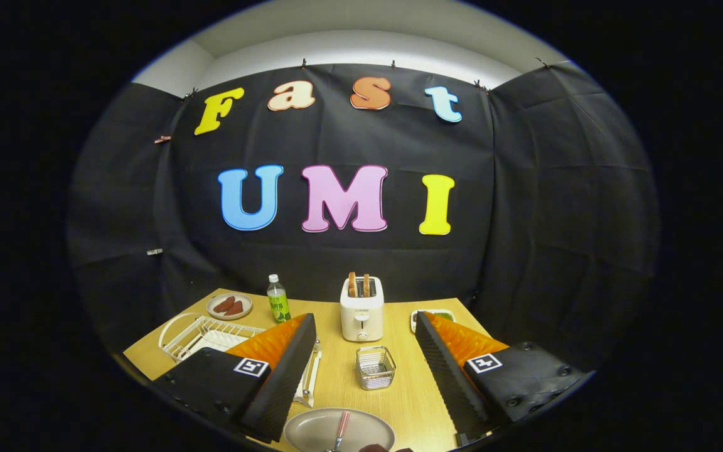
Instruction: Take the plate from the dish rack, then take the spoon from the basket and place it into the plate.
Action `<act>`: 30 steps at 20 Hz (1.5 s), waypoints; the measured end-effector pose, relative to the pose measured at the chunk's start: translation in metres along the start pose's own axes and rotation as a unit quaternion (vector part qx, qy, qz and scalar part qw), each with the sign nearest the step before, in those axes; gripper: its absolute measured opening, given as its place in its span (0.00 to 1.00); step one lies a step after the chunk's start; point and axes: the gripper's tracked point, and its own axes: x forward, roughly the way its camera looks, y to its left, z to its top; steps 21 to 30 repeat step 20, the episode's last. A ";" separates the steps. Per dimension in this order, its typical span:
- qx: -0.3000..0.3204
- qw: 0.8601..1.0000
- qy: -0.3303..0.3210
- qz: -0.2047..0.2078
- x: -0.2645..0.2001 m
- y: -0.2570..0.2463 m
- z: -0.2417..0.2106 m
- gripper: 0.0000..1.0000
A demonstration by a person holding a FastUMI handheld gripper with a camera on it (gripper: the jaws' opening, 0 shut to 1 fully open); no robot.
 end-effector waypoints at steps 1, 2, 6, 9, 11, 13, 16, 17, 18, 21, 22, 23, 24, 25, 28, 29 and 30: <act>0.003 1.000 -0.012 -0.005 -0.007 0.003 0.008 0.98; 0.004 1.000 -0.022 -0.007 -0.012 0.008 0.013 0.98; 0.024 1.000 -0.017 -0.005 -0.026 0.038 0.018 0.98; 0.035 0.999 -0.035 -0.003 -0.029 0.052 0.027 0.98; 0.025 0.999 -0.040 0.000 -0.035 0.059 0.026 0.98; 0.022 0.999 -0.040 0.005 -0.040 0.071 0.019 0.98; 0.029 0.999 -0.035 0.009 -0.042 0.078 0.009 0.99; 0.032 0.999 -0.027 0.004 -0.042 0.075 0.004 0.98; 0.038 0.999 -0.019 0.001 -0.041 0.074 -0.001 0.98; 0.046 0.999 -0.011 -0.007 -0.041 0.073 -0.006 0.98; 0.046 0.999 -0.011 -0.007 -0.041 0.073 -0.006 0.98; 0.046 0.999 -0.011 -0.007 -0.041 0.073 -0.006 0.98; 0.046 0.999 -0.011 -0.007 -0.041 0.073 -0.006 0.98; 0.046 0.999 -0.011 -0.007 -0.041 0.073 -0.006 0.98; 0.046 0.999 -0.011 -0.007 -0.041 0.073 -0.006 0.98; 0.046 0.999 -0.011 -0.007 -0.041 0.073 -0.006 0.98; 0.046 0.999 -0.011 -0.007 -0.041 0.073 -0.006 0.98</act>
